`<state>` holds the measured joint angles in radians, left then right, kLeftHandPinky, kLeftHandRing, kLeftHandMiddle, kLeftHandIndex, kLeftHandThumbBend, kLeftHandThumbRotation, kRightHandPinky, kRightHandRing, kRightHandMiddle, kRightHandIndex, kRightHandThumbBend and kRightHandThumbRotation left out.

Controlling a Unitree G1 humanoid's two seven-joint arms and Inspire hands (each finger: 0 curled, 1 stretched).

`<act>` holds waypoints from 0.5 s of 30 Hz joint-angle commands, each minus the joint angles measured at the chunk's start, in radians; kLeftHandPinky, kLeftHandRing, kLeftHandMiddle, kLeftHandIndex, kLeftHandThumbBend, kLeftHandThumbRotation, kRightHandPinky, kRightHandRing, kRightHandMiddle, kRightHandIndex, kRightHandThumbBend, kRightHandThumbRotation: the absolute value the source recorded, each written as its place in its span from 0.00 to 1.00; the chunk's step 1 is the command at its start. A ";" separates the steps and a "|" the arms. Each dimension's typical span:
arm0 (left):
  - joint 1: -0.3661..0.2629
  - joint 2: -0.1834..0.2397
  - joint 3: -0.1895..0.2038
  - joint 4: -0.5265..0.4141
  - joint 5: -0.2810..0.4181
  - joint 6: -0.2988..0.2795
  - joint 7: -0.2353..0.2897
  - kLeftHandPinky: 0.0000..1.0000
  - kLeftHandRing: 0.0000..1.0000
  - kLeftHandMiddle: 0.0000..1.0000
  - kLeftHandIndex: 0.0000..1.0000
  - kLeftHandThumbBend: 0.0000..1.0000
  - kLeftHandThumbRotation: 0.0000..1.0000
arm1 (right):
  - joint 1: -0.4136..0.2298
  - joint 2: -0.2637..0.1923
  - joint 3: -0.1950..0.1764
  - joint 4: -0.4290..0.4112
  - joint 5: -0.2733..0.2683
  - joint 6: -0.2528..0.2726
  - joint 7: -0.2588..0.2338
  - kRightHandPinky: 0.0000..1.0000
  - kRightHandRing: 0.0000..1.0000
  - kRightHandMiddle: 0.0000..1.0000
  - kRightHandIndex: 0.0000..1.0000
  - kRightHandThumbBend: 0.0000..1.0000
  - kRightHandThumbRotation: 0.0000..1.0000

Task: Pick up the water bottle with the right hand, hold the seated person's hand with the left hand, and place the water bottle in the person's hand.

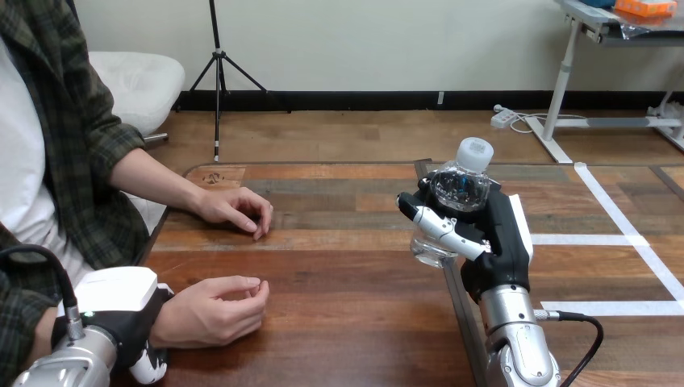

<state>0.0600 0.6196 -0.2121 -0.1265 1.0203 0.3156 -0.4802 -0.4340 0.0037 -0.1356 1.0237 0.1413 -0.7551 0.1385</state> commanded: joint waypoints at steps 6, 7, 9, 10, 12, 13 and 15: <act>0.002 -0.038 -0.067 0.052 0.010 0.012 0.013 0.65 0.72 0.76 0.76 0.85 0.00 | -0.068 0.000 -0.008 -0.078 0.006 -0.012 0.003 0.46 0.44 0.41 0.38 0.66 0.00; 0.001 -0.039 -0.069 0.054 0.011 0.014 0.013 0.65 0.72 0.76 0.75 0.84 0.00 | -0.068 0.000 -0.007 -0.077 0.005 -0.013 0.003 0.46 0.44 0.41 0.38 0.66 0.00; 0.000 -0.043 -0.069 0.055 0.009 0.017 0.020 0.64 0.71 0.75 0.74 0.83 0.00 | -0.068 -0.001 -0.008 -0.077 0.006 -0.014 0.004 0.45 0.44 0.41 0.38 0.66 0.00; 0.001 -0.045 -0.068 0.056 0.007 0.018 0.025 0.64 0.71 0.74 0.74 0.82 0.00 | -0.068 -0.001 -0.008 -0.077 0.006 -0.014 0.004 0.45 0.44 0.41 0.38 0.66 0.00; 0.004 -0.051 -0.064 0.058 0.001 0.017 0.046 0.62 0.70 0.73 0.72 0.82 0.00 | -0.069 -0.001 -0.008 -0.078 0.006 -0.013 0.002 0.45 0.44 0.41 0.38 0.66 0.00; 0.005 -0.054 -0.062 0.059 -0.003 0.015 0.057 0.61 0.68 0.72 0.71 0.81 0.00 | -0.069 -0.002 -0.008 -0.078 0.005 -0.013 0.001 0.45 0.44 0.41 0.38 0.66 0.00; 0.010 -0.061 -0.056 0.064 -0.012 0.009 0.092 0.60 0.67 0.71 0.69 0.81 0.00 | -0.069 -0.004 -0.007 -0.078 0.001 -0.014 -0.002 0.45 0.44 0.41 0.38 0.66 0.00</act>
<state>0.0561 0.6045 -0.2251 -0.1162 1.0302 0.3399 -0.4184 -0.4340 0.0032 -0.1358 1.0237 0.1413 -0.7551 0.1380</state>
